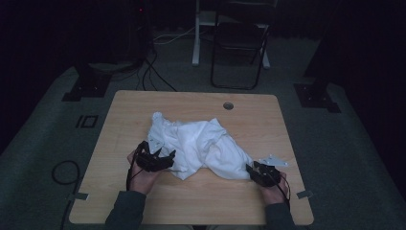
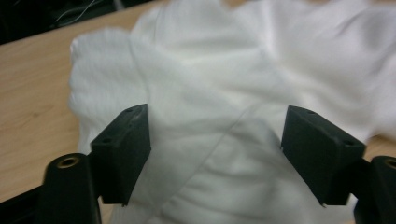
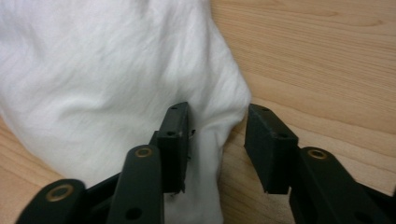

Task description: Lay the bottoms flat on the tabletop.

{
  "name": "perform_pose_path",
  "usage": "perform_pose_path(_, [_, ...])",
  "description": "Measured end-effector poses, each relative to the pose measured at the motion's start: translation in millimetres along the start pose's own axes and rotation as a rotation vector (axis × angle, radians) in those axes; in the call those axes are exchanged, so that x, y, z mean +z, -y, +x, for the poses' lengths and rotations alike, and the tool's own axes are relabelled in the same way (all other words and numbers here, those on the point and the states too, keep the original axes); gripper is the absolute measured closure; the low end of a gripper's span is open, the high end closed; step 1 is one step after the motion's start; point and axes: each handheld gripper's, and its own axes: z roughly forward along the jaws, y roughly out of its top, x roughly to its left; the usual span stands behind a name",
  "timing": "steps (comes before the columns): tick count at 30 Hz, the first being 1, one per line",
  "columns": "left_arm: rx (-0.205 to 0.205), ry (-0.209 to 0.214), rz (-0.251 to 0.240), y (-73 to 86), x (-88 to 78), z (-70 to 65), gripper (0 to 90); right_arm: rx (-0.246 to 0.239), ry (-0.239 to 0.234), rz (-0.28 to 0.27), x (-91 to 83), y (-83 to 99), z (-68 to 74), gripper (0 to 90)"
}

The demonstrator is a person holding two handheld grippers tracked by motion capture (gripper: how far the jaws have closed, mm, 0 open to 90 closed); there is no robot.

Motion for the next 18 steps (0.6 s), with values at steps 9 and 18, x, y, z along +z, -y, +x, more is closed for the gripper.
perform_pose_path(9, [-0.065, -0.069, 0.055, 18.2, 0.1, 42.9, 71.8, -0.007, -0.026, 0.001, 0.1, -0.1, 0.9, 70.3])
perform_pose_path(18, [-0.177, -0.145, 0.085, 48.0, -16.4, 91.3, 66.3, -0.079, 0.013, 0.011, 0.2, -2.3, 10.8, 82.1])
